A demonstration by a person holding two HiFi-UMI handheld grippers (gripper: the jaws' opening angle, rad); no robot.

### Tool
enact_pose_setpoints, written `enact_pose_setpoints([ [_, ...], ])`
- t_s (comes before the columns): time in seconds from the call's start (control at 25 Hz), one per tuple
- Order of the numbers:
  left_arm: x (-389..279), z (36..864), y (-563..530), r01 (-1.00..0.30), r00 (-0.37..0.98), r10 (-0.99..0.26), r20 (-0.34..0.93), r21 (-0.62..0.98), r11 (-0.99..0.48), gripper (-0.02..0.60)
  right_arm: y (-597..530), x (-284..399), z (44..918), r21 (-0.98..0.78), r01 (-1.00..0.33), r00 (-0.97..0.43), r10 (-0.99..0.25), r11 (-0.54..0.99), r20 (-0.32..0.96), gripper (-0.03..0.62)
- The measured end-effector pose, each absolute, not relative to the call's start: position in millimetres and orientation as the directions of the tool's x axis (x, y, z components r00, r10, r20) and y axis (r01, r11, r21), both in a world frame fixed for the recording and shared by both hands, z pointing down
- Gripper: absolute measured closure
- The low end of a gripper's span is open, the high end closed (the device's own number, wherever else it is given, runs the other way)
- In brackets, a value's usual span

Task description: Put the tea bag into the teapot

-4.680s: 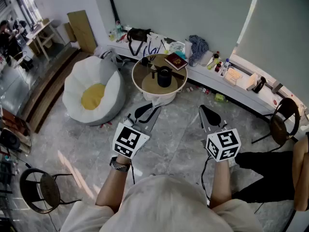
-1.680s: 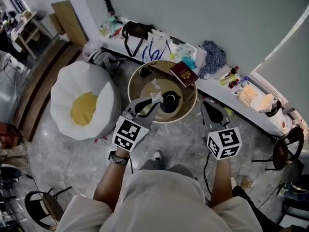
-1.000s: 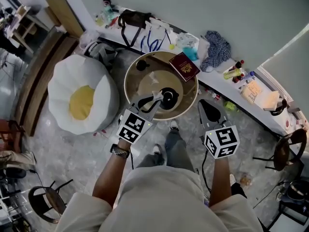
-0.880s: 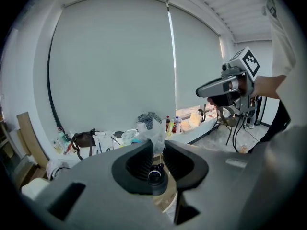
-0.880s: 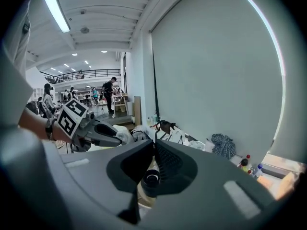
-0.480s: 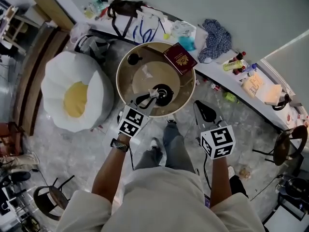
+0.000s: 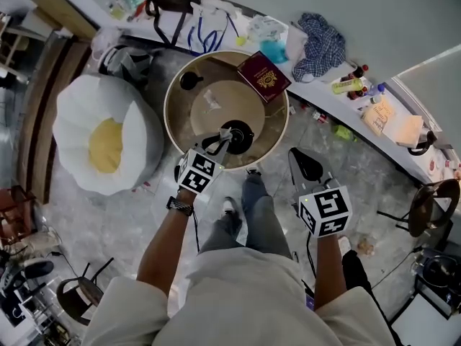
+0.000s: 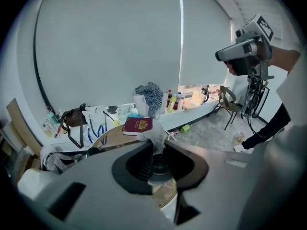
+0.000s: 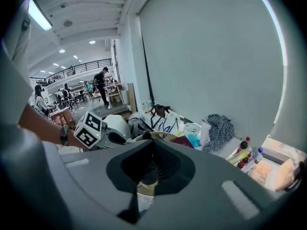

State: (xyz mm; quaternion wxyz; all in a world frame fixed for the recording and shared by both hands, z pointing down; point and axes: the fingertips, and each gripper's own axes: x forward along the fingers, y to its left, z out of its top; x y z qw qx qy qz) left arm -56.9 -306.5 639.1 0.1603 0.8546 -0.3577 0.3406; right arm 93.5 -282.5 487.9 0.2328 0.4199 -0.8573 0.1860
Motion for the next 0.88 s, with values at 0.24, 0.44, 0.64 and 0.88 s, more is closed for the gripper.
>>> enact_pose_setpoints([
  [0.24, -54, 669, -316, -0.707, 0.505, -0.451, 0.736, 0.053, -0.705, 0.514, -291, 97, 502, -0.131, -0.817, -0.522, -0.625, 0.561, 0.58, 0.589],
  [0.44, -53, 697, -321, -0.698, 0.475, -0.418, 0.774, 0.042, -0.715, 0.514, -293, 100, 510, -0.144, -0.82, -0.52, -0.615, 0.555, 0.593, 0.589],
  [0.64, -45, 728, -321, -0.693, 0.449, -0.362, 0.817, 0.063, -0.718, 0.514, -290, 106, 521, -0.158, -0.825, -0.512, -0.602, 0.542, 0.612, 0.589],
  [0.88, -38, 757, -324, -0.693, 0.414, -0.297, 0.86, 0.086, -0.716, 0.514, -287, 114, 532, -0.162, -0.827, -0.506, -0.588, 0.538, 0.631, 0.589],
])
